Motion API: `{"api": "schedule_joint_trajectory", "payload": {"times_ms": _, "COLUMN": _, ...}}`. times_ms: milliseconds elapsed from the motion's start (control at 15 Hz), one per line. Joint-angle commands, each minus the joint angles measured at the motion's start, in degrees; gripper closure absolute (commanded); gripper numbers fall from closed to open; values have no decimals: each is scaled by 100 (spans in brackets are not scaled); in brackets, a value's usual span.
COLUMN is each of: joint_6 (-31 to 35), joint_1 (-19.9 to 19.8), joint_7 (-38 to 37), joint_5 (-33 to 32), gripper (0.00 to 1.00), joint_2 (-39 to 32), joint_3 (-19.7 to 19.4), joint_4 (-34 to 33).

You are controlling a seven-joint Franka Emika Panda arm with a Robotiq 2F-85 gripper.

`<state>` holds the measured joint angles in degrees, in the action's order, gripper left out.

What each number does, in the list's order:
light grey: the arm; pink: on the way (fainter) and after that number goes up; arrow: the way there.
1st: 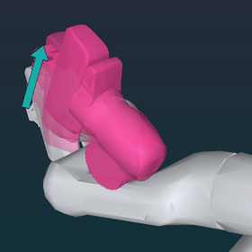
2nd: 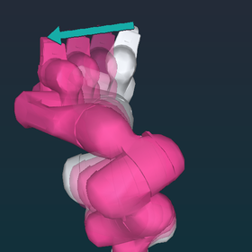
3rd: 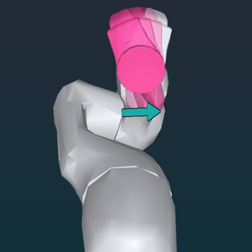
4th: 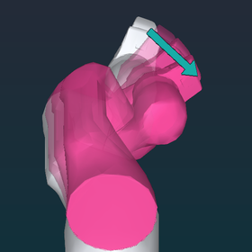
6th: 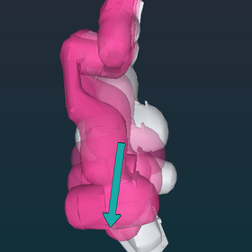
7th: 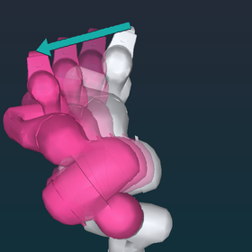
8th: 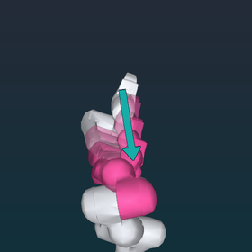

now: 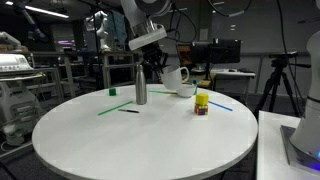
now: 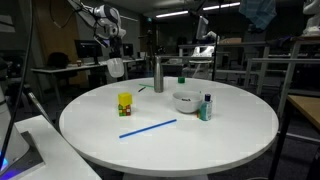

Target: Move the mug forward

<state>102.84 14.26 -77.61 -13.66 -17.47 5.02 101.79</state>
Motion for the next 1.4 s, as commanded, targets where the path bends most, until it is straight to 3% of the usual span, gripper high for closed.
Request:
{"api": "schedule_joint_trajectory", "payload": {"times_ms": 0, "joint_6": -17, "joint_1": 7, "joint_7": 2, "joint_5": 5, "gripper": 93, "joint_2": -4, "joint_3": -5, "joint_4": -16}}
{"api": "schedule_joint_trajectory", "payload": {"times_ms": 667, "joint_6": -18, "joint_1": 7, "joint_7": 2, "joint_5": 11, "gripper": 93, "joint_2": -4, "joint_3": -4, "joint_4": -17}}
{"api": "schedule_joint_trajectory", "payload": {"times_ms": 733, "joint_6": -18, "joint_1": 7, "joint_7": 2, "joint_5": 11, "gripper": 98, "joint_2": -4, "joint_3": -4, "joint_4": -17}}
{"api": "schedule_joint_trajectory", "payload": {"times_ms": 1333, "joint_6": 675, "joint_1": 4, "joint_7": -1316, "joint_5": 244, "gripper": 98, "joint_2": -199, "joint_3": -127, "joint_4": -27}}
